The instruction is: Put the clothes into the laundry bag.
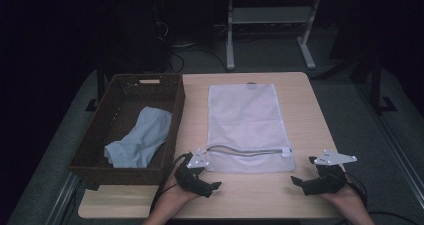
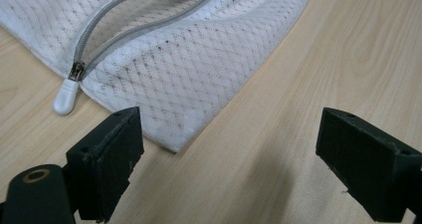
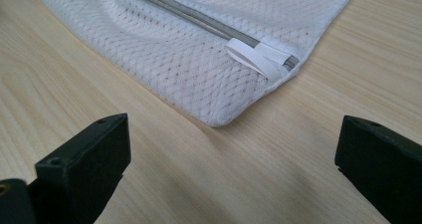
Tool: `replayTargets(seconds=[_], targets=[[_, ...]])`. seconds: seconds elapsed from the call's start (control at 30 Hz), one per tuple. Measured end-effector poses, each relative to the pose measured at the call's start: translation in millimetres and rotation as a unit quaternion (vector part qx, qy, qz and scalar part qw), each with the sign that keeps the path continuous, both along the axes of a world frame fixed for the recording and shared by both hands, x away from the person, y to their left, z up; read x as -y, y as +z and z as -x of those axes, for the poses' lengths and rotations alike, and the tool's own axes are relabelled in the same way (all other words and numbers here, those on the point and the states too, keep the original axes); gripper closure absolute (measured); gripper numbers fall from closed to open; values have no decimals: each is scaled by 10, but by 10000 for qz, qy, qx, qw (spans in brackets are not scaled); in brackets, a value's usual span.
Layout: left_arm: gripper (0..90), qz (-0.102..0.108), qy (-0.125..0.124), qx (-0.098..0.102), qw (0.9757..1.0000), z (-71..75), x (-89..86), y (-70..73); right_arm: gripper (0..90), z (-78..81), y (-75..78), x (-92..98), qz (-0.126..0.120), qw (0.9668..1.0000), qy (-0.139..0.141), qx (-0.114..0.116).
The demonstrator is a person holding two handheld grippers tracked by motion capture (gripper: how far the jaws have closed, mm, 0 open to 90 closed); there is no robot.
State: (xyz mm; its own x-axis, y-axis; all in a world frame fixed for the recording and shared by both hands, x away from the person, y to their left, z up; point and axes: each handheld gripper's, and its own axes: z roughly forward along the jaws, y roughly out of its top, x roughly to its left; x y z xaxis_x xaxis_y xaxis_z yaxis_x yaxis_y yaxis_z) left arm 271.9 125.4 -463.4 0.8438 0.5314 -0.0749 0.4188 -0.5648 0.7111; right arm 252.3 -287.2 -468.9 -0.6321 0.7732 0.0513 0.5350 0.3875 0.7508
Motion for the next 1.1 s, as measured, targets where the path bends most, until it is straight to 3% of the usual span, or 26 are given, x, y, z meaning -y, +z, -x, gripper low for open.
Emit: replayTargets(seconds=[0.27,0.5,0.53,0.97,1.1], targets=[[108,9,66,-21,10000,-35,-4,5,8,14,2,-5,6,10000,30,-26],[121,-60,165,98,9998,-28,-5,14,8,2,19,-18,-42,10000,17,-36],[122,-23,173,32,9998,-41,-15,12,9,-18,27,-33,-101,9999,-29,-33],[123,-39,63,43,10000,-39,-4,22,11,-230,109,-106,-138,9999,-91,48],[122,-13,48,22,10000,-37,-12,9,54,-317,185,-159,-103,9999,-107,85]])
